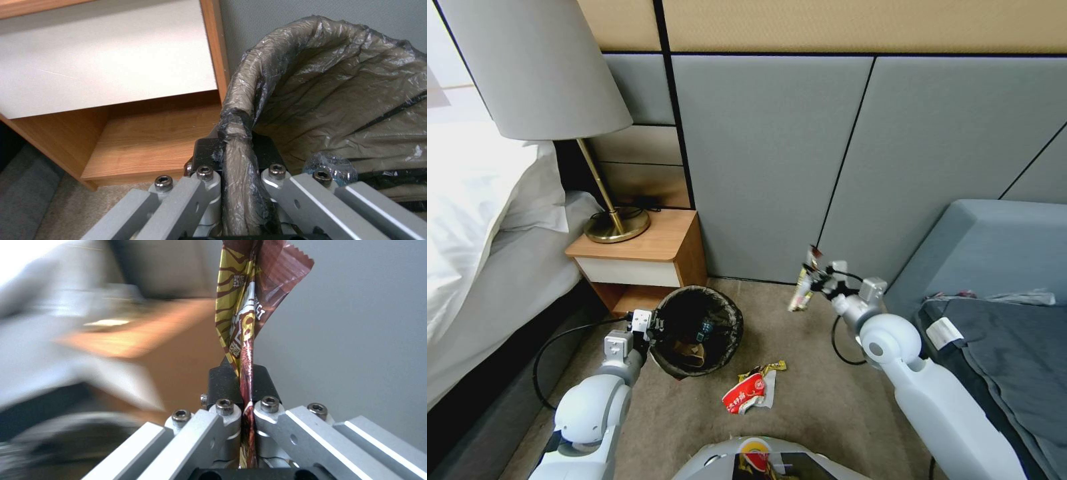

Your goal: Pick up the trash bin, then pick up the garbage from the floor and place it into the trash bin.

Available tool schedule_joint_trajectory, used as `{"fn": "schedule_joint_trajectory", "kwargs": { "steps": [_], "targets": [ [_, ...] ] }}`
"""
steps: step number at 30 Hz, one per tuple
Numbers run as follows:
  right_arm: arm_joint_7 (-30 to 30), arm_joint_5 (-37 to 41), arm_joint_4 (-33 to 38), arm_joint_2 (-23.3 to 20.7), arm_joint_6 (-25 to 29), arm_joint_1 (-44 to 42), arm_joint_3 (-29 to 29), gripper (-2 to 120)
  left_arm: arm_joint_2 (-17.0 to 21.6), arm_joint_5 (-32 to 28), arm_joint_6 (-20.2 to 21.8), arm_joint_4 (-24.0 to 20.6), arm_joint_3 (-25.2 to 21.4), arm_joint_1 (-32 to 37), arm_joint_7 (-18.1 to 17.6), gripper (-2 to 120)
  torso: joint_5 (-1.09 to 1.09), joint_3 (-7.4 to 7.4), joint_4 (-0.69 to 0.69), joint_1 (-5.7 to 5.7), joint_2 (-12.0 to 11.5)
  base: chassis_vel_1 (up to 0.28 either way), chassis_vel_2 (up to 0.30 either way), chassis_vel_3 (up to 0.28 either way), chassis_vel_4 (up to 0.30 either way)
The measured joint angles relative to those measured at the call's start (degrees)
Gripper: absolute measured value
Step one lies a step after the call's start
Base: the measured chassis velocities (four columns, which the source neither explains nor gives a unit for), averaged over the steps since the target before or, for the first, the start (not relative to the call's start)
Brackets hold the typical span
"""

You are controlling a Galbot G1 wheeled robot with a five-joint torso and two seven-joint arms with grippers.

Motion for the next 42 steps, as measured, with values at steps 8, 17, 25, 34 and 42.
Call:
{"fn": "schedule_joint_trajectory", "kwargs": {
  "steps": [8, 17, 25, 34, 42],
  "targets": [
    [-5.1, 0.4, -0.2, 0.4, 1.8, 7.5, -10.3, 0, 0.9, -0.8, 0.4, 0.8, 0.5, -0.6, -0.2, 4, 0.01, 0.0, 0.0, 0.0, 0.0, 0.0, 0.0, 0.0, 0.0],
    [-5.3, 0.3, -1.7, 3.0, 1.8, 18.0, -22.9, 0, 0.7, -0.9, 0.4, 1.1, 0.6, -0.9, -0.3, 4, -0.01, 0.0, -0.01, 0.0, 0.0, 0.0, 0.0, 0.0, 0.0],
    [-3.0, 0.5, -1.7, 4.5, -0.5, 22.3, -30.8, 0, 0.9, -0.9, 0.6, 1.2, 0.6, -1.0, -0.1, 4, 0.0, 0.0, -0.01, 0.0, 0.0, 0.0, 0.0, 0.0, 0.0],
    [-0.4, -3.1, -4.6, 5.2, -2.1, 22.9, -35.2, 0, 1.3, -1.2, 0.6, 1.2, 0.4, -1.1, 0.1, 4, 0.0, 0.0, -0.02, 0.0, 0.0, 0.0, 0.0, 0.0, 0.0],
    [0.6, -4.4, -4.9, 5.2, -4.0, 22.6, -36.2, 25, 1.6, -1.7, 0.6, 1.3, 0.3, -1.3, 0.1, 4, 0.0, 0.0, -0.02, 0.0, 0.0, 0.0, 0.0, 0.0, 0.0]
  ]
}}
